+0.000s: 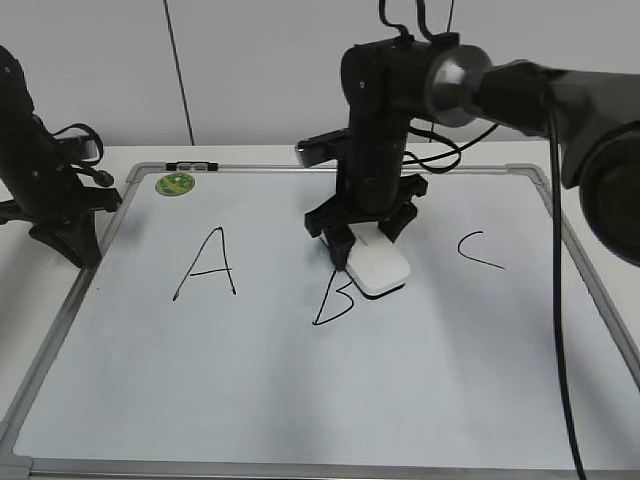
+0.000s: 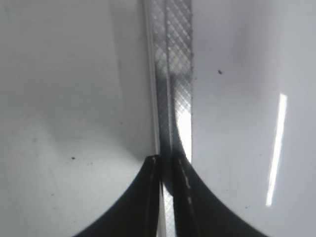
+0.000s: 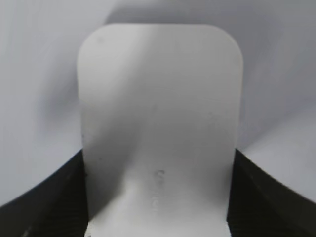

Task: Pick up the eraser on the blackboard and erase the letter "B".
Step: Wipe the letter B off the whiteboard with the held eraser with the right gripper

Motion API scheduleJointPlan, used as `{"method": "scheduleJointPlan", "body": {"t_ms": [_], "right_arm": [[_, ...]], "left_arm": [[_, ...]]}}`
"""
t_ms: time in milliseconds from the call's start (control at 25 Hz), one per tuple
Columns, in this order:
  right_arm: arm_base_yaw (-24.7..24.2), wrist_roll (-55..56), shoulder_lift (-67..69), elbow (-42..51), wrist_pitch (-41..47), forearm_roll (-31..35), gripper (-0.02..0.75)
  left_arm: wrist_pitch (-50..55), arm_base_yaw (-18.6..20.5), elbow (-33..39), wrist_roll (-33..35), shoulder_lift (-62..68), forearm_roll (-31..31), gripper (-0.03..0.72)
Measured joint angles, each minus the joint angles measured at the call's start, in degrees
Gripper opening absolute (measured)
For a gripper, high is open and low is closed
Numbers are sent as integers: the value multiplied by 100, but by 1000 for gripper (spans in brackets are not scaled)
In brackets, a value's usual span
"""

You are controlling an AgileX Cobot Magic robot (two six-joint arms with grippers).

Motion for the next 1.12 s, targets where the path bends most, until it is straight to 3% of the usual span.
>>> {"method": "scheduleJointPlan", "body": {"t_ms": [280, 680, 1120], "right_arm": [[507, 0, 17, 0, -183, 75, 529], [1114, -14, 26, 0, -297, 823, 529], [1091, 493, -52, 67, -337, 98, 529]], "left_arm": [[11, 0, 0, 0, 0, 13, 50], [11, 0, 0, 0, 0, 23, 53], [11, 0, 0, 0, 0, 12, 62]]}}
